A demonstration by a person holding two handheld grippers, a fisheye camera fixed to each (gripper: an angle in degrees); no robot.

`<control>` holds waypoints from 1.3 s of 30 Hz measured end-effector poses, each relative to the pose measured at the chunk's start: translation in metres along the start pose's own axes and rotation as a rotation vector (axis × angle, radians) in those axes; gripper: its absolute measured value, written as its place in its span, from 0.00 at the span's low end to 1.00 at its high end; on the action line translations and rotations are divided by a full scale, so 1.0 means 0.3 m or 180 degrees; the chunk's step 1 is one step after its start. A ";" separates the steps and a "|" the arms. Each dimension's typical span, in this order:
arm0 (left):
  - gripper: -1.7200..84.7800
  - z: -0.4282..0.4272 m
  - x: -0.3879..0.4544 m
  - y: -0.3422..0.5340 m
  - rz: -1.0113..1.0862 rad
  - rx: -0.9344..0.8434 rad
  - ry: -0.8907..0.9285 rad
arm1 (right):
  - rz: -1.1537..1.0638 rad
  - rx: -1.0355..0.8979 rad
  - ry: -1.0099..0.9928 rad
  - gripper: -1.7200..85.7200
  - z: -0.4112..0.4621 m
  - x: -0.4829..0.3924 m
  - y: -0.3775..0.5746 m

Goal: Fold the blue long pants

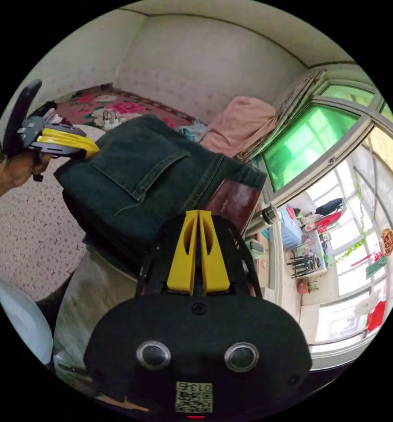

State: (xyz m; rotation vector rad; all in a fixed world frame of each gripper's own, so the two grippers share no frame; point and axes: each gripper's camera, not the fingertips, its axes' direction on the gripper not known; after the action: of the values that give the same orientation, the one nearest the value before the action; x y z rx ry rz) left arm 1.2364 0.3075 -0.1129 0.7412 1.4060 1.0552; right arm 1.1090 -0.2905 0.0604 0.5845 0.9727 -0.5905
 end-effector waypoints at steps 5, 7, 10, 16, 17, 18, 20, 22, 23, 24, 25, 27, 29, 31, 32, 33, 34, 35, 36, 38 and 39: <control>0.02 -0.019 0.029 0.025 0.0178 -0.0076 -0.0139 | 0.0409 0.0234 0.0188 0.02 0.010 -0.099 0.046; 0.02 -0.042 0.039 0.035 0.0237 -0.0111 -0.0172 | 0.0422 0.0257 0.0218 0.02 -0.010 -0.120 0.049; 0.02 -0.078 0.030 0.033 0.0213 -0.0153 -0.0148 | 0.0434 0.0275 0.0222 0.02 -0.041 -0.139 0.043; 0.02 -0.174 0.008 0.001 0.0274 -0.0269 -0.0247 | 0.0294 0.0072 -0.0083 0.02 -0.127 -0.100 -0.037; 0.02 -0.184 0.005 0.000 0.0275 -0.0280 -0.0260 | 0.0228 0.0011 -0.0114 0.02 -0.143 -0.101 -0.053; 0.02 -0.206 -0.002 -0.002 0.0268 -0.0288 -0.0271 | 0.0189 -0.0017 -0.0119 0.02 -0.150 -0.104 -0.061; 0.02 -0.242 -0.017 -0.003 0.0251 -0.0276 -0.0261 | 0.0031 -0.0123 -0.0077 0.02 -0.182 -0.120 -0.089; 0.02 -0.302 -0.043 0.001 0.0179 -0.0196 -0.0287 | 0.0017 -0.0155 -0.0020 0.02 -0.213 -0.129 -0.105; 0.02 -0.320 -0.050 0.003 0.0158 -0.0153 -0.0307 | 0.0019 -0.0153 -0.0008 0.02 -0.236 -0.134 -0.112; 0.02 -0.357 -0.062 0.009 0.0114 -0.0074 -0.0360 | 0.0019 -0.0145 -0.0015 0.02 -0.248 -0.137 -0.115; 0.02 -0.392 -0.071 0.014 0.0101 -0.0020 -0.0408 | 0.0032 -0.0122 -0.0025 0.02 -0.274 -0.142 -0.118; 0.02 -0.449 -0.082 0.023 0.0086 0.0092 -0.0505 | 0.0085 -0.0068 -0.0010 0.02 -0.315 -0.149 -0.120; 0.02 -0.503 -0.089 0.031 0.0086 0.0189 -0.0578 | 0.0196 0.0095 -0.0026 0.02 -0.380 -0.156 -0.116; 0.02 -0.551 -0.096 0.034 0.0175 0.0168 -0.0544 | 0.0327 0.0237 -0.0010 0.02 -0.428 -0.159 -0.110; 0.02 -0.558 -0.099 0.033 0.0198 0.0123 -0.0523 | 0.0377 0.0314 0.0021 0.02 -0.452 -0.166 -0.105; 0.02 -0.568 -0.104 0.033 0.0246 0.0019 -0.0470 | 0.0398 0.0329 0.0051 0.02 -0.460 -0.170 -0.102; 0.02 -0.569 -0.112 0.033 0.0308 -0.0137 -0.0360 | 0.0413 0.0288 0.0102 0.02 -0.466 -0.182 -0.098; 0.02 -0.570 -0.118 0.033 0.0306 -0.0216 -0.0339 | 0.0371 0.0133 0.0083 0.02 -0.454 -0.197 -0.098; 0.02 -0.595 -0.130 0.037 0.0320 -0.0208 -0.0329 | 0.0336 0.0039 0.0064 0.02 -0.445 -0.206 -0.098; 0.02 -0.654 -0.157 0.040 0.0280 -0.0143 -0.0307 | 0.0271 0.0063 0.0198 0.02 -0.490 -0.233 -0.102; 0.02 -0.701 -0.178 0.042 0.0243 -0.0112 -0.0345 | 0.0297 0.0114 0.0266 0.02 -0.516 -0.236 -0.106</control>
State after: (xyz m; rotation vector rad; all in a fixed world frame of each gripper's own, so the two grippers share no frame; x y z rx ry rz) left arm 1.0351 0.2274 -0.0957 0.8197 1.2724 1.0801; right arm 0.9668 -0.1926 0.0487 0.6872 1.0092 -0.5045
